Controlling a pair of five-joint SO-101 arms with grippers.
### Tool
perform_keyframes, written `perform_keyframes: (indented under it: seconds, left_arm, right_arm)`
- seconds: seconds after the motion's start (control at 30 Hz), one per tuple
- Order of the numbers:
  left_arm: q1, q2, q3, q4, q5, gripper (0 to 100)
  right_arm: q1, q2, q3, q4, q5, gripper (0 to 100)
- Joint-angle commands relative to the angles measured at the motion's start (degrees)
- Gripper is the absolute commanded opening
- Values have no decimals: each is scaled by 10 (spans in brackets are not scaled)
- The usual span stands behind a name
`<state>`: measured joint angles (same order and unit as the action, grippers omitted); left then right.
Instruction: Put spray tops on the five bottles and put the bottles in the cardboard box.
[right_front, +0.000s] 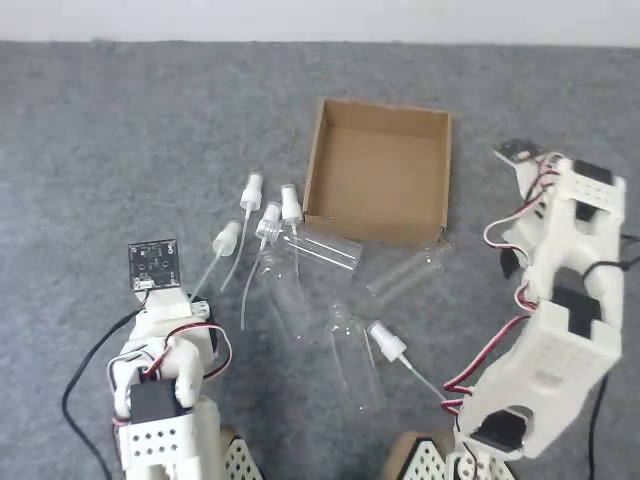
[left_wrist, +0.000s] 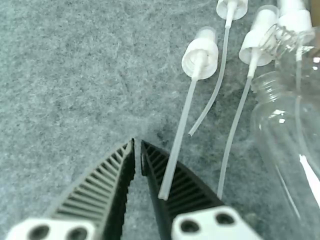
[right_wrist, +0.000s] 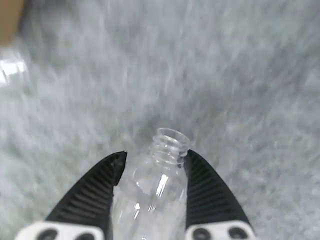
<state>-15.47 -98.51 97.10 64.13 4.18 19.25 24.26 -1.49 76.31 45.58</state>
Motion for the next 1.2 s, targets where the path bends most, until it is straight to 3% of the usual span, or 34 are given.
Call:
perform_keyframes:
  seconds: [0.0, 0.23, 0.5, 0.77, 1.17]
  left_arm:
    - [-3, -4, -2, -3, 1, 12]
    - [-3, -4, -2, -4, 1, 12]
    - [-3, -4, -2, -4, 1, 12]
    - [-3, -4, -2, -4, 1, 12]
    - [-3, -4, -2, -4, 1, 12]
  right_arm:
    - [33, -86, 66, -31, 33, 6]
    - [21, -209, 250, -152, 32, 6]
    - [16, -204, 278, -172, 36, 28]
    - [15, -255, 265, -167, 33, 223]
    - [41, -415, 243, -19, 62, 227]
